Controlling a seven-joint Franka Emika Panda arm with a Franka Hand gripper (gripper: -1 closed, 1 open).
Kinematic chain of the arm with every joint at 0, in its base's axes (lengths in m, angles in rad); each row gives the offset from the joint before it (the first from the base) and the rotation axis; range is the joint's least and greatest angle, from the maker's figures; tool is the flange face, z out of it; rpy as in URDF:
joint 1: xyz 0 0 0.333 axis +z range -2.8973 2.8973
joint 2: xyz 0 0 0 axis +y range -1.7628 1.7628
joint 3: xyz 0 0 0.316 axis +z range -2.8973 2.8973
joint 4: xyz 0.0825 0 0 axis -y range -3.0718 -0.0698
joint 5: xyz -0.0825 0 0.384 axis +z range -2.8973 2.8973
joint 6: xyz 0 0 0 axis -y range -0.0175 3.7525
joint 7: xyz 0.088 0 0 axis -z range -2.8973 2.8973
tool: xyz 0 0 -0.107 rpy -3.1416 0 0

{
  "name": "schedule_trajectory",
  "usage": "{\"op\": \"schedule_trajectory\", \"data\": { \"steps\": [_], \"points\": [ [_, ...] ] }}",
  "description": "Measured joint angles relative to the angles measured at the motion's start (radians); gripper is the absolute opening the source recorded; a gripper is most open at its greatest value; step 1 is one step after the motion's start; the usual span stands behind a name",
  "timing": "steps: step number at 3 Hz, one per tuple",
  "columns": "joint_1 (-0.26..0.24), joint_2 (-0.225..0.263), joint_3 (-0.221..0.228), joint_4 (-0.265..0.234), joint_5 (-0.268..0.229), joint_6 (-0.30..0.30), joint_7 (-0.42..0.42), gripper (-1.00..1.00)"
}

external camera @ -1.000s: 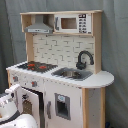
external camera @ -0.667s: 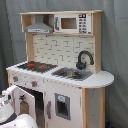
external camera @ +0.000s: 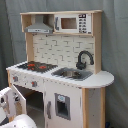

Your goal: Play with the kitchen

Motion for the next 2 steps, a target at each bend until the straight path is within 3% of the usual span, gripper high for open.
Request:
{"op": "schedule_trajectory", "data": {
  "steps": [2],
  "points": [
    [0.032, 0.012, 0.034, 0.071, 0.066, -0.166, -0.032, -1.00]
  ]
}}
